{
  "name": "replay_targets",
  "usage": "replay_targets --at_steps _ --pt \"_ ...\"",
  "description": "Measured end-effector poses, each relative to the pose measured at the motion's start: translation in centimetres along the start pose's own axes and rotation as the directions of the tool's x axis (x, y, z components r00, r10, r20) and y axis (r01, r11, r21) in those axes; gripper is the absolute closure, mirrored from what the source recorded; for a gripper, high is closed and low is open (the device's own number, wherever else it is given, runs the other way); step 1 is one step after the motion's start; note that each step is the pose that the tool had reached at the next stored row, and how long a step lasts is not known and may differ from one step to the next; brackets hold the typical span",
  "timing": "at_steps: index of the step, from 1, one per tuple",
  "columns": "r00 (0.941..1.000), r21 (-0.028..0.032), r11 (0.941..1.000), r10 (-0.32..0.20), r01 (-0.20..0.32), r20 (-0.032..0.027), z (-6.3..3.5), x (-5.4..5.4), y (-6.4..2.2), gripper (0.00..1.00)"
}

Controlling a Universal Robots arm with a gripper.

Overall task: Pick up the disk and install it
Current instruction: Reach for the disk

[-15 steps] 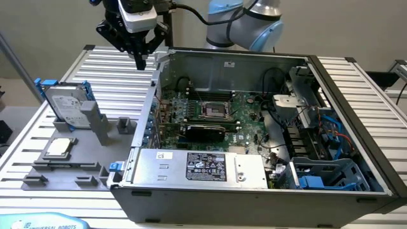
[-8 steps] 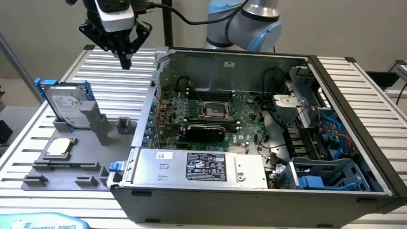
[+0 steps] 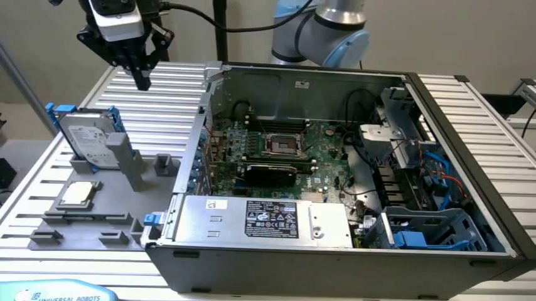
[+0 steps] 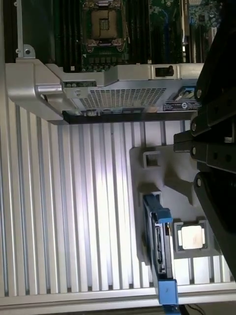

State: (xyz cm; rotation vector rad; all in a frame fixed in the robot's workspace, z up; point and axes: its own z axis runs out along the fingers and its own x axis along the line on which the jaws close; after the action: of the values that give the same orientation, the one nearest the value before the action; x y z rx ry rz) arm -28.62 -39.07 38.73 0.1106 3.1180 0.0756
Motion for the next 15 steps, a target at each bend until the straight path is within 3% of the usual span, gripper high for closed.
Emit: replay_targets --at_steps 15 --pt "1.0000 0.0000 1.0000 0.000 0.000 0.0000 0.07 6.8 -0.42 0.89"
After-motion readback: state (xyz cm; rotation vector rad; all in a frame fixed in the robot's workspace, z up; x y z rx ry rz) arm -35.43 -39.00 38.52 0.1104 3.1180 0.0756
